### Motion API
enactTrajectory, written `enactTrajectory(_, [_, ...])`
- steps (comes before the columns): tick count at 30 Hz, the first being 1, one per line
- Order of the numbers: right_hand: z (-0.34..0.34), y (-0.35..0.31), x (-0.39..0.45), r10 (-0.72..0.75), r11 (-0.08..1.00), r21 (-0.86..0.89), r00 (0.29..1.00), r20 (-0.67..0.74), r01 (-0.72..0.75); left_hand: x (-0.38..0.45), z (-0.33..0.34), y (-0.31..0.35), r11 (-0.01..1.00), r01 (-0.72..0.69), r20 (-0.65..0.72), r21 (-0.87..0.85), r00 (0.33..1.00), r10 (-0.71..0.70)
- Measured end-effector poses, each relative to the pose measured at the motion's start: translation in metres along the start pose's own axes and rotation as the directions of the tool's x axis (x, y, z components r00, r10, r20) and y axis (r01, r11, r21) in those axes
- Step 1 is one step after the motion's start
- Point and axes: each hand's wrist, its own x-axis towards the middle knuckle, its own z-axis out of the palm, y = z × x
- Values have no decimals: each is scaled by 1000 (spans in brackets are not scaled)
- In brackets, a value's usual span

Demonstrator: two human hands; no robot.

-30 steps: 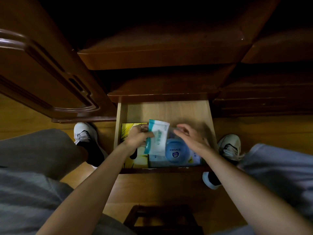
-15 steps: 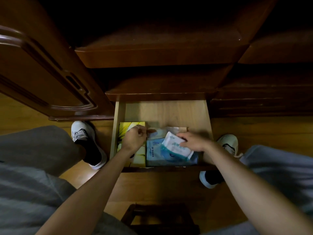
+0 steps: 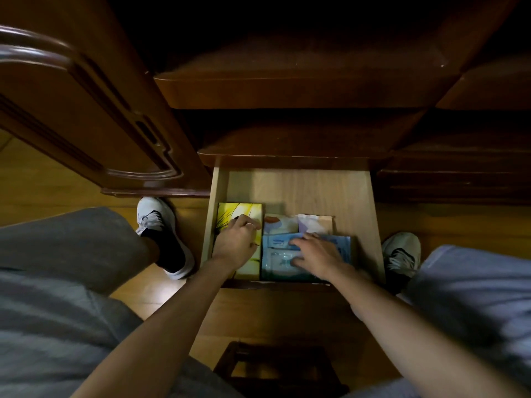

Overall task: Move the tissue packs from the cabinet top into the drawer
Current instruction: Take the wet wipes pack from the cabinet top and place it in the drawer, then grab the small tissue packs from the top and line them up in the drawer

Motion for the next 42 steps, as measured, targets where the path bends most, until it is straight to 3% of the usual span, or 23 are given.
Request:
enactTrajectory(5, [-30,10,-10,155,957,267,978,-139,-114,-6,-21,12,989,-26,85,147,996,13])
enactTrajectory(8, [-67,20,-21,217,901,418,954,-206,-115,-9,-47,22,998,-18,78,57,997,13])
enactTrajectory(13, [-178,11,-62,161,889,452,867,-472,80,-16,-149,47,996,-62,-270,-67,962,41])
enactTrajectory(15, [-234,-3,-88,101,899,392,780,-618,194,-23,-202,55,986,-162,-450,-40,884,127])
enactTrajectory(18, [-314,-26,-122,20,930,222,563,-826,294,-32,-283,69,963,-269,-675,19,707,211])
enactTrajectory(21, [-385,-43,-143,-80,971,-9,289,-954,239,-33,-356,93,951,-299,-814,76,532,233])
enactTrajectory(22, [-406,-44,-145,-98,981,-53,240,-966,187,-31,-376,101,951,-295,-834,92,500,236])
enactTrajectory(23, [-425,-44,-143,-84,991,-53,259,-962,126,-26,-394,109,953,-285,-839,101,490,235])
enactTrajectory(26, [-460,-37,-128,64,996,18,554,-830,-89,-1,-429,122,964,-245,-783,102,578,229])
enactTrajectory(27, [-462,-35,-122,85,989,-8,602,-794,-151,9,-435,125,969,-227,-752,99,620,222])
enactTrajectory(29, [-461,-28,-110,63,971,-84,573,-817,-226,32,-442,128,977,-191,-703,94,683,201])
enactTrajectory(31, [-463,-24,-103,15,960,-131,511,-859,-249,56,-447,131,982,-155,-678,107,711,186])
enactTrajectory(34, [-481,-25,-93,-33,943,-185,476,-879,-276,94,-463,138,984,-122,-651,130,738,178])
enactTrajectory(38, [-515,-31,-71,-14,928,-219,558,-830,-303,143,-483,143,981,-120,-606,154,772,190])
enactTrajectory(40, [-528,-34,-53,-4,957,-181,614,-789,-226,165,-489,140,986,-108,-538,129,827,161])
enactTrajectory(42, [-541,-40,-27,-27,980,-147,641,-767,-134,183,-494,133,991,-99,-539,86,832,130])
